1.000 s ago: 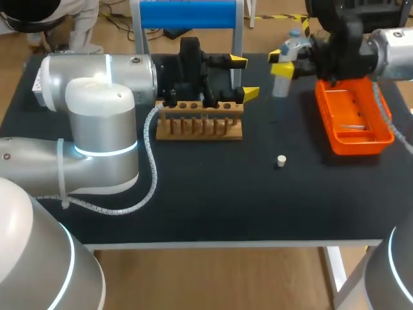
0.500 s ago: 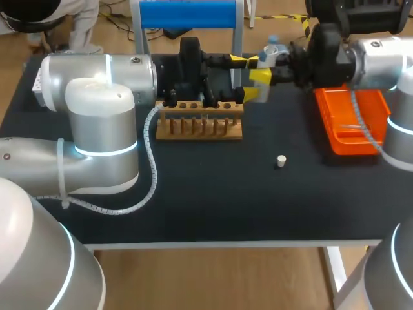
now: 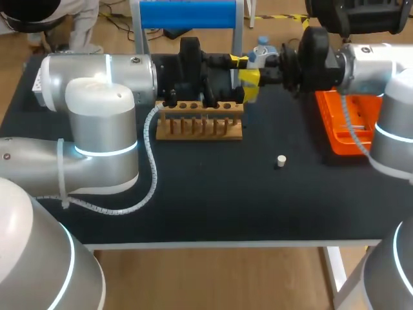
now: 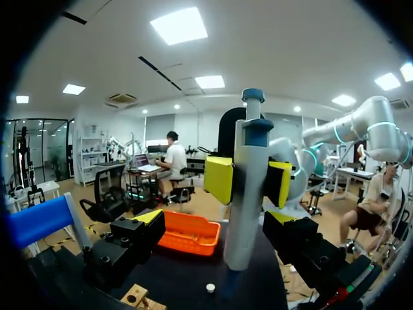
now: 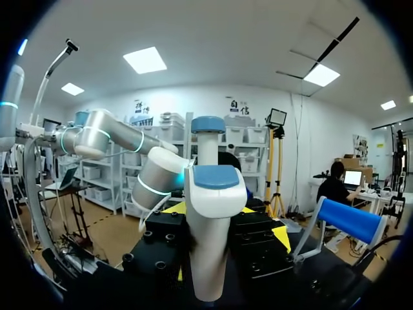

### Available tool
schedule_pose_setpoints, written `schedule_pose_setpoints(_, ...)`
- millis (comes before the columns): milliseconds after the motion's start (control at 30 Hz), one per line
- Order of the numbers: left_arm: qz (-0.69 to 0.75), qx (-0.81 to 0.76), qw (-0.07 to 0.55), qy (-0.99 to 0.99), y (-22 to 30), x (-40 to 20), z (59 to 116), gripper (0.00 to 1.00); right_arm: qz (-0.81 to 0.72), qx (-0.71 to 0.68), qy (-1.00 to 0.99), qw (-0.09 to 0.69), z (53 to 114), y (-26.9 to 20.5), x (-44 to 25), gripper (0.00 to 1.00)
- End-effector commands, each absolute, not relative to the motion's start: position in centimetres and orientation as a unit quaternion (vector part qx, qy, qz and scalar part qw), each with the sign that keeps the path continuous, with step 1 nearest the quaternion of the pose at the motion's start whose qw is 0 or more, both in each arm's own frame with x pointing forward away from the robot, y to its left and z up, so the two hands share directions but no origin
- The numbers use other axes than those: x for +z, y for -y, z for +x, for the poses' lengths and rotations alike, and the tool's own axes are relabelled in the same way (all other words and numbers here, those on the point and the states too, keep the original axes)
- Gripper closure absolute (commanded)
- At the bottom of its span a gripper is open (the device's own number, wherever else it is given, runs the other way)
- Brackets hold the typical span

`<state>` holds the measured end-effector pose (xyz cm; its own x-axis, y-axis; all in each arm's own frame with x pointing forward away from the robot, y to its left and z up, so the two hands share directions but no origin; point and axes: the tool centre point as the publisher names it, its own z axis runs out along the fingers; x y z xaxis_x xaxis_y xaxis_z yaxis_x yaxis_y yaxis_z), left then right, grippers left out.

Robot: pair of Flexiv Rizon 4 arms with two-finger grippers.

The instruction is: Invert the test tube, pick up the pipette, mount the tip to pipette, aspirate from beaker and dispense into the tube, eject the tip, return the pipette, and cap with the stopper.

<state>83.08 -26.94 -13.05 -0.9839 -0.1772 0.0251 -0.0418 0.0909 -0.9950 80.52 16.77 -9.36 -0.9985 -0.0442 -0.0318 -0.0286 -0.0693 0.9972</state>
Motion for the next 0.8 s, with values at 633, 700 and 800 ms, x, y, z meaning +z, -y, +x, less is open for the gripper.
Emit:
schedule_pose_setpoints(633, -0.075, -0.670, 0.051, -0.737, 27.01, -13.03, 83.10, 1.00, 0.024, -0.733, 0.680, 0.005, 80.59, -17.18, -9.46, 1.00)
schedule_pose_setpoints(700, -0.075, -0.670, 0.051, -0.737, 27.01, -13.03, 83.10, 1.00, 0.025, -0.732, 0.681, 0.007, 80.61, -17.23, -9.49, 1.00)
schedule_pose_setpoints(800, -0.075, -0.670, 0.051, -0.737, 27.01, -13.03, 83.10, 1.00, 0.026, -0.730, 0.683, 0.007, 80.63, -17.26, -9.50, 1.00)
